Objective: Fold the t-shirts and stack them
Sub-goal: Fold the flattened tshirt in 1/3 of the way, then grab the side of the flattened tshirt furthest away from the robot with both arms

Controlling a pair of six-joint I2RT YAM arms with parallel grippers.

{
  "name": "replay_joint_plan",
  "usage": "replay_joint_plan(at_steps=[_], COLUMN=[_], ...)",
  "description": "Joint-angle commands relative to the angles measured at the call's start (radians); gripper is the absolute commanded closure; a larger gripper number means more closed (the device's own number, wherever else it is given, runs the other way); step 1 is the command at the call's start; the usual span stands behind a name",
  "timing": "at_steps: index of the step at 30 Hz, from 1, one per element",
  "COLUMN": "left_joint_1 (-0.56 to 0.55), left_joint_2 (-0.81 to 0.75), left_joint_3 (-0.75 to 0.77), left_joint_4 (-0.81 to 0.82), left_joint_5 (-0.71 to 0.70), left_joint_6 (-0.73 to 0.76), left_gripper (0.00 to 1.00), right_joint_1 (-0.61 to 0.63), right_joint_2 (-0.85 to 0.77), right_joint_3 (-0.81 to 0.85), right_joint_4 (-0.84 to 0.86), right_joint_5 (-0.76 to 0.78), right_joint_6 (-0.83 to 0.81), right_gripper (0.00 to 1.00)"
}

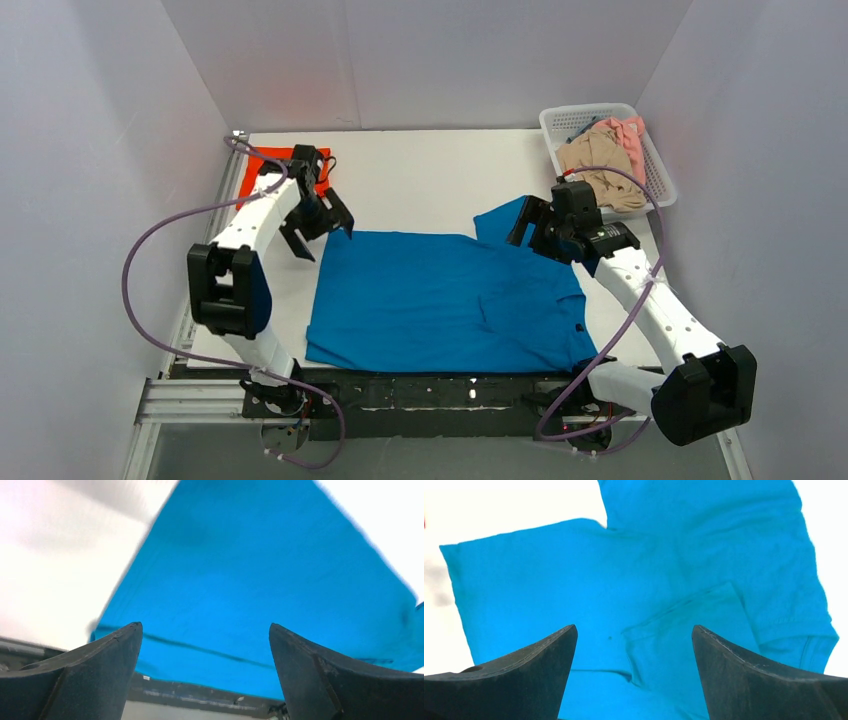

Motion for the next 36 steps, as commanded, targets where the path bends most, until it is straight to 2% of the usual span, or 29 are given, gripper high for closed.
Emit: replay_joint_plan(at_steps=[1,4,7,10,18,20,28,32,36], left_joint_1=[0.034,0.060,0.080,0.088,0.087,0.087,0.068,0.068,0.068], left_joint_2=[0.210,0.357,0.461,0.540,0.643,0.658,0.680,0.694,0.716], left_joint_3=[0.223,0.393,0.499,0.570,0.604,0.606,0.562,0.560,0.561], left_joint_4=[-0.174,-0.212,-0.231,-0.262,-0.236,-0.238,-0.201,-0.189,-0.170], left_joint_5=[-0.111,-0.069,-0.045,-0.030,-0.013,0.023,-0.032,-0.036,-0.012], left_joint_6=[0.130,0.210,0.257,0.267,0.237,0.224,0.189,0.188,0.227], left_gripper=[0.01,0.00,0.00,0.11,0.31,0.40,0.45,0.61,0.67], right_joint_1=[-0.008,-0.013,-0.019,-0.022,-0.027,-0.027,-0.029,-0.027,-0.029], right_joint_2=[0.023,0.012,-0.006,-0.026,-0.071,-0.081,-0.100,-0.103,-0.088], right_joint_3=[0.051,0.045,0.024,0.002,-0.057,-0.072,-0.102,-0.103,-0.101], right_joint_4=[0.022,0.024,0.019,0.012,0.011,0.009,-0.002,-0.001,-0.012], right_joint_5=[0.054,0.061,0.071,0.080,0.069,0.074,0.073,0.077,0.088], right_joint_6=[-0.039,-0.043,-0.052,-0.068,-0.068,-0.067,-0.067,-0.071,-0.074], right_gripper=[0.07,0.07,0.07,0.07,0.07,0.07,0.07,0.08,0.09])
